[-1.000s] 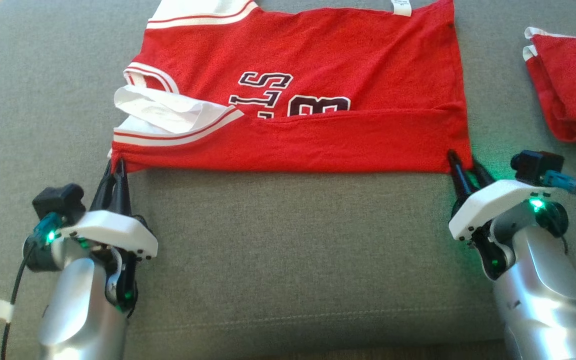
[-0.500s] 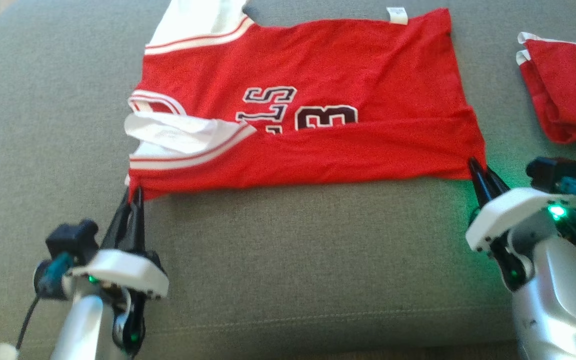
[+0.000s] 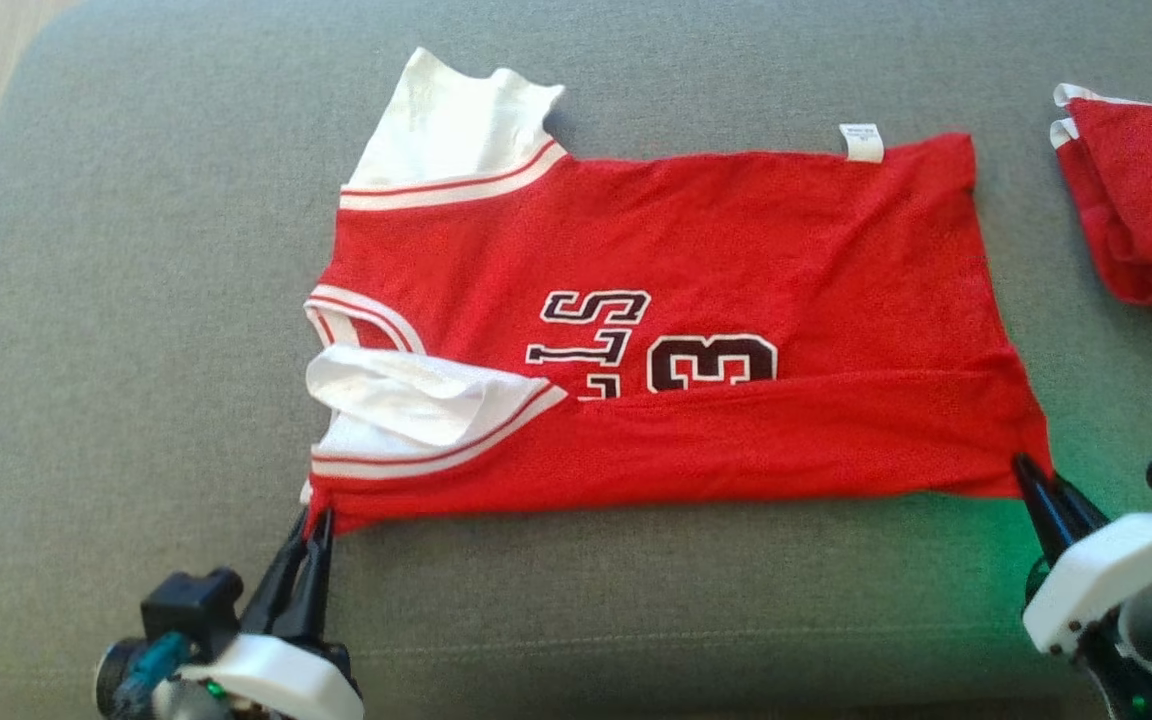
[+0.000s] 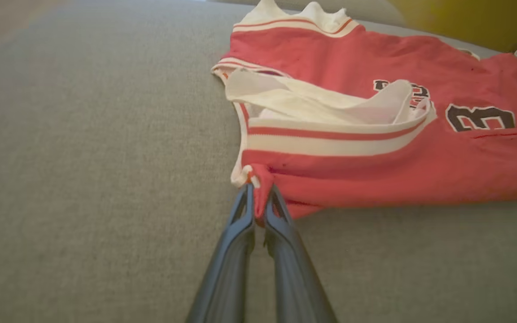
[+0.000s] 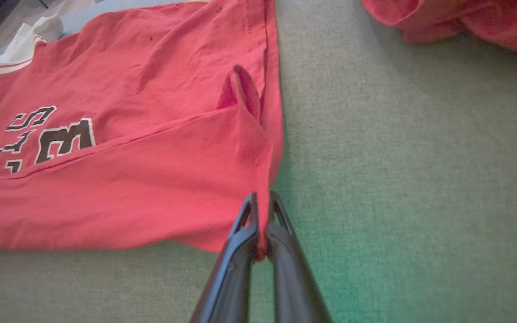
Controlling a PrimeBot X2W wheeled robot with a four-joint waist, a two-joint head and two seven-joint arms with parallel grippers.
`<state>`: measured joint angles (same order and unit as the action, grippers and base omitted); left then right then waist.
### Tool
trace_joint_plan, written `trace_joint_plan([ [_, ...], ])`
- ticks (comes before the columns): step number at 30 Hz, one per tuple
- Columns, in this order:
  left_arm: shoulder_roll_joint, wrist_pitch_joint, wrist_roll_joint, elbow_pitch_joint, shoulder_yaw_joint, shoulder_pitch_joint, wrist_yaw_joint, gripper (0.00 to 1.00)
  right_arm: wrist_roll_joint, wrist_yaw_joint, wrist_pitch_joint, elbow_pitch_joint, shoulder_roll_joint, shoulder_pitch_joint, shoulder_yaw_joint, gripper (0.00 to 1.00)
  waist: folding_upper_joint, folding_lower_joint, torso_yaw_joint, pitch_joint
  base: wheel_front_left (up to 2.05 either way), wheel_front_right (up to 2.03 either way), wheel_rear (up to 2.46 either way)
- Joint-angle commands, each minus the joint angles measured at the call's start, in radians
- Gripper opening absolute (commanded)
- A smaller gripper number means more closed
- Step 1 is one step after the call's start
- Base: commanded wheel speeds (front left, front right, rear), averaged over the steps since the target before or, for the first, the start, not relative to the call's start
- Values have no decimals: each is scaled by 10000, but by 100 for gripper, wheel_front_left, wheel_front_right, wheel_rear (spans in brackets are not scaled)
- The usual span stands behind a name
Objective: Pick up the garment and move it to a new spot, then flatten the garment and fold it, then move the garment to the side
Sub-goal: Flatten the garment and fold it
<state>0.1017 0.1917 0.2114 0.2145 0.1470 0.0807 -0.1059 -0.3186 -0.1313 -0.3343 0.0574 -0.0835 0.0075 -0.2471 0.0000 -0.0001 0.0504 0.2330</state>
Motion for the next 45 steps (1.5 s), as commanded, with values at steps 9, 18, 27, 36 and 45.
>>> trace_joint_plan([
  [9, 314, -1134, 487, 379, 46, -98, -86, 100, 389, 6, -177, -953, 209, 161, -356, 100, 0, 1, -36, -295, 0, 0, 0],
  [18, 677, -1834, 642, -2003, -731, -197, 765, 100, 968, 6, 285, -1798, 314, 31, -126, 100, 0, 1, -307, -417, 0, 0, 0],
  [27, 1298, -3369, 691, -2650, -618, -3478, 434, 100, 776, 6, 525, -1485, 330, -397, 969, 100, 0, 1, -626, 125, 0, 0, 0],
  [36, 2119, -5699, 1625, 562, -513, -8252, -57, 100, 711, 6, 616, -1680, 331, -1362, 2227, 100, 0, 1, -1501, 1550, 0, 0, 0],
  [45, 3136, -6540, 1545, 3383, 548, -10668, -230, 100, 263, 6, 779, -1789, 332, -1770, 2923, 100, 0, 1, -2299, 2506, 0, 0, 0],
])
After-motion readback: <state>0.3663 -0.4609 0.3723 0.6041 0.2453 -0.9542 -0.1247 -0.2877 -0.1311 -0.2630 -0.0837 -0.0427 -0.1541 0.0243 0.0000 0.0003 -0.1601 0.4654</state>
